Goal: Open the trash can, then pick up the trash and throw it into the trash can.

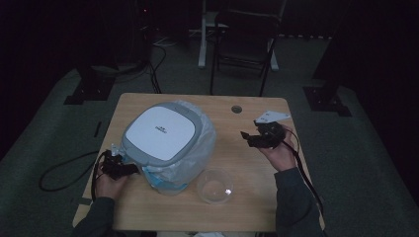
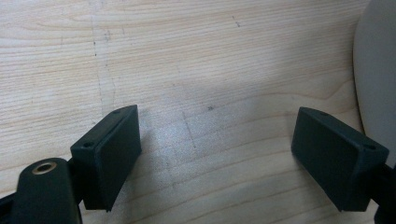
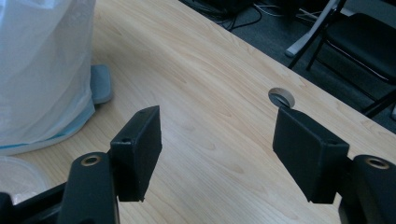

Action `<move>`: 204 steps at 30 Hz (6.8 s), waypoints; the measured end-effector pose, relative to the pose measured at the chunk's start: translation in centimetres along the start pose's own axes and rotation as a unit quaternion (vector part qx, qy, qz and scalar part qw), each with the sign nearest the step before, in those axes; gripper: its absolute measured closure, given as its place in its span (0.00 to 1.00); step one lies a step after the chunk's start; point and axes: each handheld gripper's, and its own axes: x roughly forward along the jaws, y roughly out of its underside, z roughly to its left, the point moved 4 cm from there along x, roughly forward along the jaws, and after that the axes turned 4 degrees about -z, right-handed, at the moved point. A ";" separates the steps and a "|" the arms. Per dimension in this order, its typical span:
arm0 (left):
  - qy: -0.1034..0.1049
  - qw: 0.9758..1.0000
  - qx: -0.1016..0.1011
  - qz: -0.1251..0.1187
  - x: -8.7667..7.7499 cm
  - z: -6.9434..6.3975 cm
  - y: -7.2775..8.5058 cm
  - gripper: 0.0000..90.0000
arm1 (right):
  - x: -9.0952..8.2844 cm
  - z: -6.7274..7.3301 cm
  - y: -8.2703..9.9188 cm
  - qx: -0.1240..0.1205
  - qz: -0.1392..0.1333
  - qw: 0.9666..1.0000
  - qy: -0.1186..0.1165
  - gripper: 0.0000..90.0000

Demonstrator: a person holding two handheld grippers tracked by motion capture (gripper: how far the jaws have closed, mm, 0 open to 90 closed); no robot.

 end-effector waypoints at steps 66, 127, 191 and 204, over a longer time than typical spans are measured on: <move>0.000 1.000 0.000 0.000 0.0 0.0 0.0 0.19 | 3.0 0.9 -6.9 0.038 -0.068 0.993 -0.088 0.66; 0.000 1.000 0.000 0.000 0.0 0.0 0.0 0.19 | 6.9 9.4 -14.3 -0.021 -0.099 0.972 -0.211 1.00; 0.001 1.000 -0.001 0.000 0.0 0.0 0.0 0.18 | 1.0 4.6 -0.6 -0.011 -0.050 0.994 -0.100 0.50; 0.000 1.000 -0.002 -0.001 0.0 0.0 0.0 0.18 | 3.0 8.2 4.2 -0.003 0.000 0.988 -0.153 0.48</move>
